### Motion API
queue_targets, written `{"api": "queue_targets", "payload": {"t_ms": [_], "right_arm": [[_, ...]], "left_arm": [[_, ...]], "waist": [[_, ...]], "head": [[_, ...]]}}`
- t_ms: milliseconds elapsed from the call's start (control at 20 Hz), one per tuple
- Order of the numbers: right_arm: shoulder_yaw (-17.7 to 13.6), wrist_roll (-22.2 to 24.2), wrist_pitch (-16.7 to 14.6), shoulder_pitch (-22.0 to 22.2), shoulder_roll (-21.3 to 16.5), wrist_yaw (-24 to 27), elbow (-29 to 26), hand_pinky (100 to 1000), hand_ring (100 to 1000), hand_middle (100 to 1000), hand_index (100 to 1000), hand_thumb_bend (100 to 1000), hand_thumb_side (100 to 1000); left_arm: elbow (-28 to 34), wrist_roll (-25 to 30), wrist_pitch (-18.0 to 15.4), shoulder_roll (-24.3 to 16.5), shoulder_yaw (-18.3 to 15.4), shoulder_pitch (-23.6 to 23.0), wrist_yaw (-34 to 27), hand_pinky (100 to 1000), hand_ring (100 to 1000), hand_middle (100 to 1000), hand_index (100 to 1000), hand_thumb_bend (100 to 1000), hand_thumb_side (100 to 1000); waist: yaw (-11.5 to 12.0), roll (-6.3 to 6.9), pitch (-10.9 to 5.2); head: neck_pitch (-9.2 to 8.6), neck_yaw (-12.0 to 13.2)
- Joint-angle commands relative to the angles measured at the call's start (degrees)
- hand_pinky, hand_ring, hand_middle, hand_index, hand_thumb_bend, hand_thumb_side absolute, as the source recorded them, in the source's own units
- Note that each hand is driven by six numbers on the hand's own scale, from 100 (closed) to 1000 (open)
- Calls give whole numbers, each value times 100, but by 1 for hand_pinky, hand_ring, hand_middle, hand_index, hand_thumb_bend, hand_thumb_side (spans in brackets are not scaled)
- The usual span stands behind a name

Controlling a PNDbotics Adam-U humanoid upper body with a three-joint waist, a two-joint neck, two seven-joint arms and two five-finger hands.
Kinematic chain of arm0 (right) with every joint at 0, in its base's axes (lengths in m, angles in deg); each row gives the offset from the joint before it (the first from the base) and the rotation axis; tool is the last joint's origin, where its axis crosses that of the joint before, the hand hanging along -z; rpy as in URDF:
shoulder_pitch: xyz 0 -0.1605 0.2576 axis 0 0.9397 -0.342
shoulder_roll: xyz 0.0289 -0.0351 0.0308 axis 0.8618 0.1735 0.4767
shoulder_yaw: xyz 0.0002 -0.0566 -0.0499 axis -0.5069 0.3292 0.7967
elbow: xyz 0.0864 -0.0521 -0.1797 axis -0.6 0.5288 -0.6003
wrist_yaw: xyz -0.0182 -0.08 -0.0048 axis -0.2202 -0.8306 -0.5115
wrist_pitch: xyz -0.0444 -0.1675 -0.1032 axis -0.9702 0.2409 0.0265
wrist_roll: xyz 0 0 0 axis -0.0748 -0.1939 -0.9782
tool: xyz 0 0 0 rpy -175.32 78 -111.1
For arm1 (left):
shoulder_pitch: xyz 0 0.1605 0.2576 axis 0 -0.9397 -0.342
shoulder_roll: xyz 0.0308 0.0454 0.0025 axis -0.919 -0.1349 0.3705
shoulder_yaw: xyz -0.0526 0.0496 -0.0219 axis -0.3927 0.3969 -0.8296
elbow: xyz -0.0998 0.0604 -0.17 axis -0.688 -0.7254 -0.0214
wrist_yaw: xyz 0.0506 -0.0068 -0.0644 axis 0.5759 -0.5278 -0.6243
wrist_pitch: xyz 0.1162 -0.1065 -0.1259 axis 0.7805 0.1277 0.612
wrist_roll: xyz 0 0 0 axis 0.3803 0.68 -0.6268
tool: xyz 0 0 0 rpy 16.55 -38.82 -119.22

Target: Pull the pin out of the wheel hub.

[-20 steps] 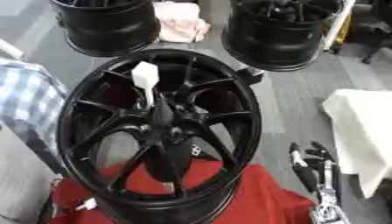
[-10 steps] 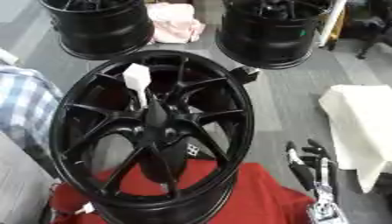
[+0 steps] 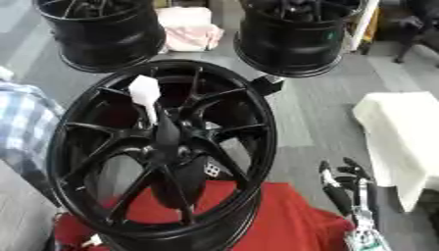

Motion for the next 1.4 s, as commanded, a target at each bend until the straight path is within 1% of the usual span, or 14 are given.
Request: {"api": "queue_targets", "payload": {"t_ms": [50, 150, 200, 350, 500, 700, 1000, 1150, 1400], "right_arm": [[-1, 26, -11, -64, -118, -49, -63, 725, 671, 708, 879, 338, 583], [-8, 27, -8, -56, -116, -42, -60, 726, 671, 708, 879, 339, 583], [-9, 28, -8, -54, -113, -39, -59, 725, 671, 708, 880, 338, 584], [-9, 39, -7, -54, -105, -32, -55, 726, 671, 708, 880, 338, 583], [-8, 39, -15, -55, -93, -21, -54, 725, 671, 708, 880, 338, 584], [-2, 42, -25, -57, -77, -10, -50, 725, 671, 708, 880, 338, 584], [6, 51, -31, -64, -61, -7, -50, 725, 670, 708, 880, 338, 584], [12, 59, -33, -70, -53, -9, -51, 725, 670, 708, 880, 338, 585], [24, 76, -37, -84, -41, -18, -54, 725, 670, 708, 880, 337, 587]], "left_arm": [[-431, 317, -309, 94, 433, 346, 301, 808, 762, 768, 873, 490, 547], [-749, 513, -506, 306, 700, 551, 498, 810, 761, 773, 874, 488, 542], [-914, 615, -607, 432, 764, 637, 599, 811, 763, 776, 875, 487, 540], [-1410, 920, -912, 800, 810, 820, 904, 814, 769, 784, 876, 490, 531], [-1928, 1239, -1231, 1114, 732, 932, 1223, 821, 781, 801, 879, 495, 522], [-2618, 1641, -1656, 1466, 462, 1043, 1648, 831, 796, 823, 881, 512, 509], [-3571, 1722, -2242, 1963, 340, 1190, 2234, 833, 801, 827, 878, 539, 491], [-3915, 1723, -2358, 2190, 370, 1261, 2384, 831, 801, 823, 875, 549, 487], [-3969, 1723, -2374, 2353, 533, 1288, 2137, 826, 799, 816, 867, 557, 478]], "waist": [[11, 6, -73], [30, -3, -82], [34, -7, -84], [35, -18, -87], [33, -24, -87], [33, -34, -86], [15, -46, -85], [2, -51, -81], [-21, -49, -74]], "head": [[-65, -40], [-68, -71], [-69, -74], [-69, -85], [-66, -78], [-66, -102], [-62, -87], [-66, -75], [-61, -56]]}}
